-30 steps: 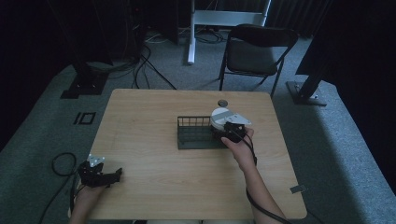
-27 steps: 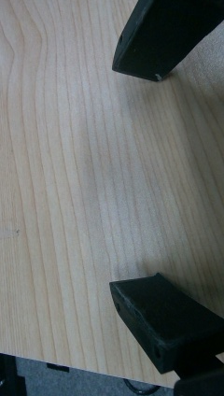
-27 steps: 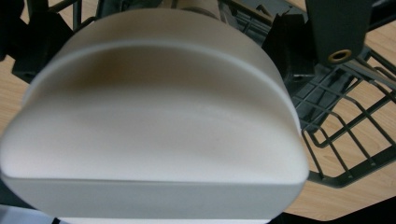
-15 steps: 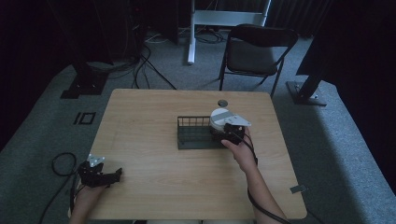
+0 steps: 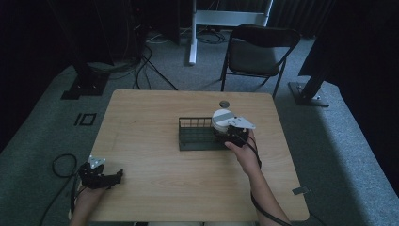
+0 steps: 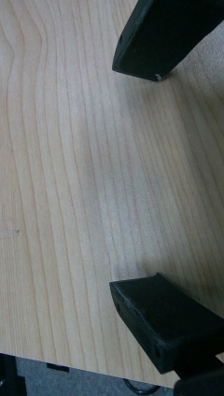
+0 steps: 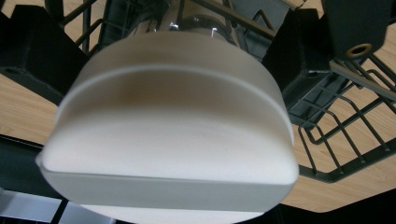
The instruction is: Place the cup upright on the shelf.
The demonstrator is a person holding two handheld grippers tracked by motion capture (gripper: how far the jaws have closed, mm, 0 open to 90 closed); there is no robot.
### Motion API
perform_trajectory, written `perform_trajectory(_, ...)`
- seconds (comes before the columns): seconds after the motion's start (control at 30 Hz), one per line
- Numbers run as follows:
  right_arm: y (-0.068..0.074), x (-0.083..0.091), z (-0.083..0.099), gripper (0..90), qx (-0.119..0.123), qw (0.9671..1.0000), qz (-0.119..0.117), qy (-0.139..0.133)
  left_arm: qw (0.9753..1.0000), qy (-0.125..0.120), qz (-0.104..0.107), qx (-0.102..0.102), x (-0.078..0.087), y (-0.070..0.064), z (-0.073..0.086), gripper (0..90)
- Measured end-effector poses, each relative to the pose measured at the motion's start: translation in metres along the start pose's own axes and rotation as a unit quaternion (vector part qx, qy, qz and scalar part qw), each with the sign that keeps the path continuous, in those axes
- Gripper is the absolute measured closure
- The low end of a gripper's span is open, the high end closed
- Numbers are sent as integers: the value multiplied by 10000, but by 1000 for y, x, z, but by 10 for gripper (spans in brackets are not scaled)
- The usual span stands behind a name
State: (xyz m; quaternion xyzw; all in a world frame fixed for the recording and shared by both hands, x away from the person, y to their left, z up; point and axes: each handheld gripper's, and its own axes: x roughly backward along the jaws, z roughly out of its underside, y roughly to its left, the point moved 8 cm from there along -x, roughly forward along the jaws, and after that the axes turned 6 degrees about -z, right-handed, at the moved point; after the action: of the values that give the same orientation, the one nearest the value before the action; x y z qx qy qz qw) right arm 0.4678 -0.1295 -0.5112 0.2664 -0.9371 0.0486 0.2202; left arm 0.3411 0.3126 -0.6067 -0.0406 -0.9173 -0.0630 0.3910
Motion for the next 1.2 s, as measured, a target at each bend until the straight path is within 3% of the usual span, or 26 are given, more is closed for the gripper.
perform_trajectory(0.3,0,5,1,116,-5,10000,-37,-41,10000,2,-1,-1,0,0,0,2)
perform_trajectory(1.2,1,44,4,116,46,9992,-86,-379,10000,2,-9,8,0,0,0,2)
